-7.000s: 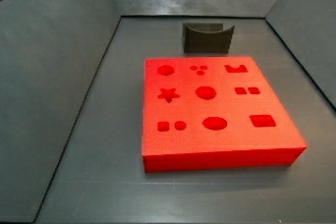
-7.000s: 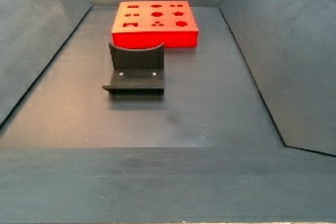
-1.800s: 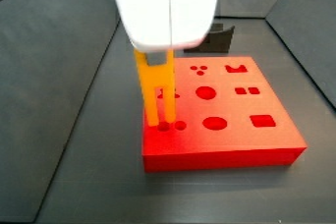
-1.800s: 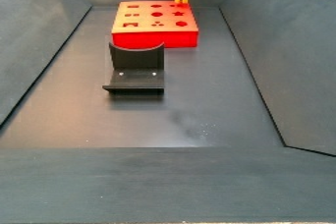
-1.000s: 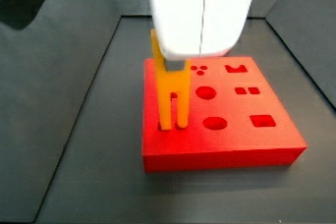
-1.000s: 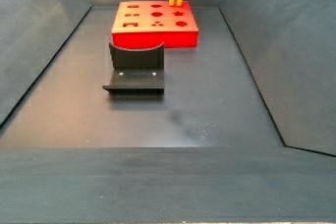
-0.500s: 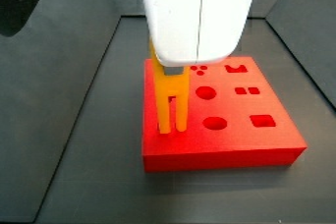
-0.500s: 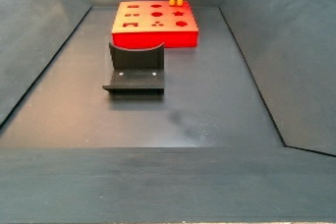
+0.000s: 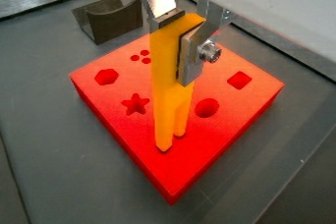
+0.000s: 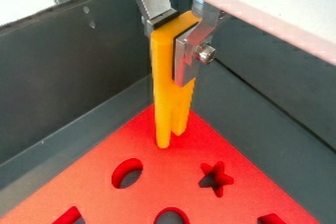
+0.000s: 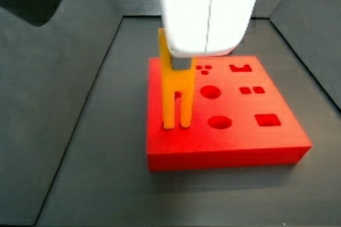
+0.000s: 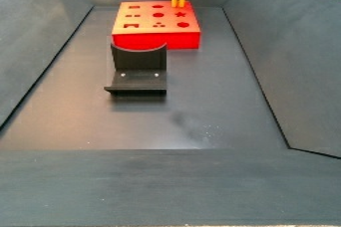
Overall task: Pick up the square-circle object. Move up. Rotate the square-circle object. Place the square-circle object on the fixture. Regrasp the square-circle object. Move to above the board. Insert the square-circle object.
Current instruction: Insert the square-circle object.
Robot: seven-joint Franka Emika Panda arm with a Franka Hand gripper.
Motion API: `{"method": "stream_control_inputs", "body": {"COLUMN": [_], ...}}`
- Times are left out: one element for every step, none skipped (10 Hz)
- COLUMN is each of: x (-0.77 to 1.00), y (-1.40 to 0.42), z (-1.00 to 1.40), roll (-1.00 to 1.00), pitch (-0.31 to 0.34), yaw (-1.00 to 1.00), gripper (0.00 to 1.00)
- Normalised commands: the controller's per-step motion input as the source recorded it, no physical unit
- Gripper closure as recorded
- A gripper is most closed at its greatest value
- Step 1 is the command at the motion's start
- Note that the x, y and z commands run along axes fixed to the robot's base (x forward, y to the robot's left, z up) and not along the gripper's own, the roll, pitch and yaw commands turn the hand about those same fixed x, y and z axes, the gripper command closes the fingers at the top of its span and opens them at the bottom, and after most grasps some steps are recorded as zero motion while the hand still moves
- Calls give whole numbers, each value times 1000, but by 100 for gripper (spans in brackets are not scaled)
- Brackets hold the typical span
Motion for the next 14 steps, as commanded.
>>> {"method": "stream_control_inputs", "body": {"x": [46,0,-49,-206,-194,-14,0,0,37,9,0,0,-66,-63], "y": [0,-11,-163,-263,-257,-89,0,0,0,0,0,-31,-23,-69], "z": [-400,-380,-297,-180,-166,-217,-249,-297,-466,-374,-349,-443,-449,-389], "roll": [13,39,34,6,0,0,-23,-36,-24,-3,0,0,4,39], "pitch": [0,37,63,30,0,0,0,0,-56,-21,-50,-140,-181,-171], "yaw": [-83,-60,-151,-260,-277,-220,-171,-151,-117,-89,-37,0,0,0], "gripper": [100,100,100,100,100,100,100,100,100,100,100,100,100,100]}}
